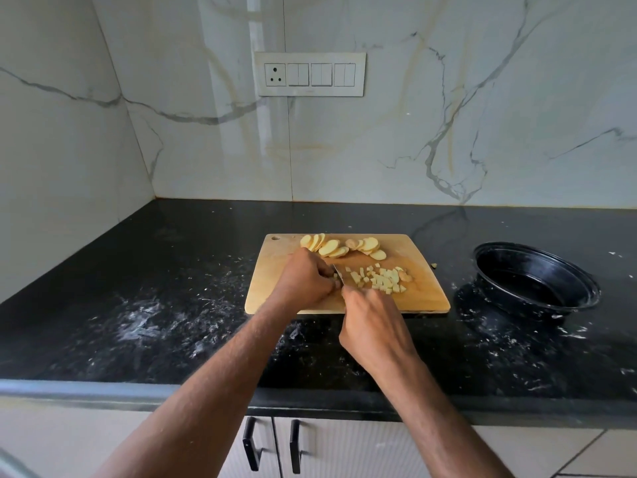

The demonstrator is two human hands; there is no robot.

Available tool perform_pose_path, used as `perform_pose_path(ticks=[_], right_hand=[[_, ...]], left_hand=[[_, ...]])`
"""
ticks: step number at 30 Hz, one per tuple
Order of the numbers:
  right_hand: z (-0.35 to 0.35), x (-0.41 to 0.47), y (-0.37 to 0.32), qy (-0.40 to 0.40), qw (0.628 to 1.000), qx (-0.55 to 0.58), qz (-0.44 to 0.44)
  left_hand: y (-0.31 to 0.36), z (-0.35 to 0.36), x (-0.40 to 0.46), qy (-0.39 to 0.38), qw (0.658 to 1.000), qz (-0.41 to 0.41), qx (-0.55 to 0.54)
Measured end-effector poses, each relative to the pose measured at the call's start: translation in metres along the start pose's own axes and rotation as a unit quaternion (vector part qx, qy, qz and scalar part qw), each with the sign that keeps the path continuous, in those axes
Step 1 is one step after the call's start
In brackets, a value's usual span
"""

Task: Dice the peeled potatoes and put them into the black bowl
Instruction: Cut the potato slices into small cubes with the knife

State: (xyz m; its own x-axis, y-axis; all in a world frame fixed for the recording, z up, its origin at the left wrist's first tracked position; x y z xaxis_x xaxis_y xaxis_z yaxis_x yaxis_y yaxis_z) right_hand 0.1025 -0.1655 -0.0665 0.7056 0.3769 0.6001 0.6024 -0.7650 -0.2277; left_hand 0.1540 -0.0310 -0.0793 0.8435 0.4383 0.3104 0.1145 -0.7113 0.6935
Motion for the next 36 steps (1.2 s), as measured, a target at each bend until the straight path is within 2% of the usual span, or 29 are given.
perform_pose_path(ticks=[6,10,15,21,36], right_hand=[[-0.008,-0.013,0.01,0.006,1.0,-0.011,-0.011],[-0.012,-0.019,0.026,0.038,0.999,-0.018,0.021],[-0.019,-0.018,0.03,0.075,0.995,0.026,0.053],[-0.014,-0.013,0.022,0.092,0.991,0.058,0.072],[-0.004,-0.007,0.008,0.051,0.997,0.038,0.051]], left_hand=[[-0.001,-0.001,-0.002,0.01,1.0,-0.013,0.007],[-0.005,0.0,-0.004,0.013,0.999,-0.028,-0.019],[-0.011,-0.005,-0.007,0.006,0.998,-0.023,-0.05],[-0.012,-0.011,-0.011,0.056,0.997,-0.025,-0.053],[-0.01,-0.01,-0.009,0.062,0.997,-0.018,-0.043]])
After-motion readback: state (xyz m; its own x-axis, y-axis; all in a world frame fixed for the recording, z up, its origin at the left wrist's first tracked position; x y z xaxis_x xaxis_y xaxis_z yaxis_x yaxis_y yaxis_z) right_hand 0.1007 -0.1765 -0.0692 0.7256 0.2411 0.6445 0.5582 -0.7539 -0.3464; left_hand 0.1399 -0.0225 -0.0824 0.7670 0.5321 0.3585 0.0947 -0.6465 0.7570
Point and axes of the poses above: each hand's wrist, its own x-axis towards the middle knuckle, its own z-axis out of the palm, y = z × x, the point moved 8 cm from there along x, towards the middle knuckle, and after that the axes turned 14 degrees about y, right-handed, at the moved point
